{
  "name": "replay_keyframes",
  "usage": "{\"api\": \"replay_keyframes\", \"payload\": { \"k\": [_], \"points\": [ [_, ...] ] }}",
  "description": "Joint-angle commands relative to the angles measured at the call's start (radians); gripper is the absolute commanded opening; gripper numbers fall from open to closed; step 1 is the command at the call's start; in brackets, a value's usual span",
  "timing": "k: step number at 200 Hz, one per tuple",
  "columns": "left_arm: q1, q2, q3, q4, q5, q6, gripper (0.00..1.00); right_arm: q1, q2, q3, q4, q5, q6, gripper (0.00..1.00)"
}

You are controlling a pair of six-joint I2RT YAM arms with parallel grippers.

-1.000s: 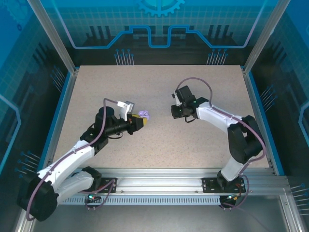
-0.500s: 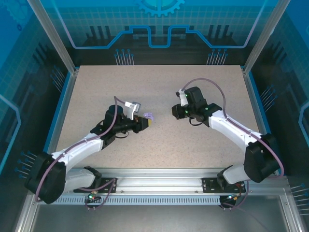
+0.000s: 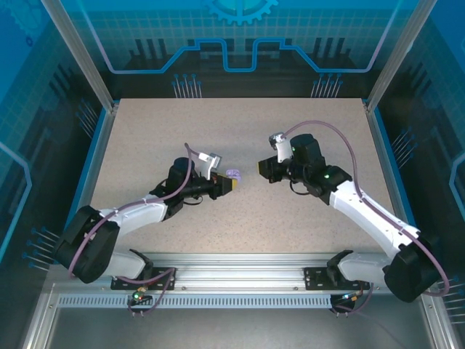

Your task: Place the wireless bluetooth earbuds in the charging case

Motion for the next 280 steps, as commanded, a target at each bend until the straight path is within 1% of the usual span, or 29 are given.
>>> {"api": "replay_keyframes", "payload": {
  "k": [1, 37, 73, 98, 126, 219, 280],
  "points": [
    [-0.015, -0.002, -0.019, 0.184, 0.075, 0.108, 0.18, 0.031, -0.040, -0.007, 0.035, -0.024, -0.022, 0.16],
    [-0.025, -0.010, 0.003, 0.184, 0.132, 0.211, 0.17, 0.068, -0.075, 0.006, 0.051, -0.016, -0.043, 0.16],
    [-0.040, -0.019, 0.027, 0.142, 0.146, 0.277, 0.17, 0.116, -0.083, 0.032, 0.049, -0.005, -0.071, 0.16],
    [-0.041, -0.030, 0.037, 0.139, 0.156, 0.290, 0.17, 0.143, -0.078, 0.048, 0.035, 0.023, -0.094, 0.16],
    [-0.043, -0.043, 0.064, 0.086, 0.165, 0.311, 0.17, 0.167, -0.074, 0.061, 0.021, 0.051, -0.115, 0.16],
    [-0.050, -0.080, 0.110, -0.008, 0.207, 0.337, 0.17, 0.226, -0.042, 0.099, -0.012, 0.186, -0.166, 0.16],
    [-0.050, -0.085, 0.121, -0.027, 0.210, 0.329, 0.17, 0.247, -0.024, 0.114, -0.030, 0.215, -0.187, 0.16]
  ]
}}
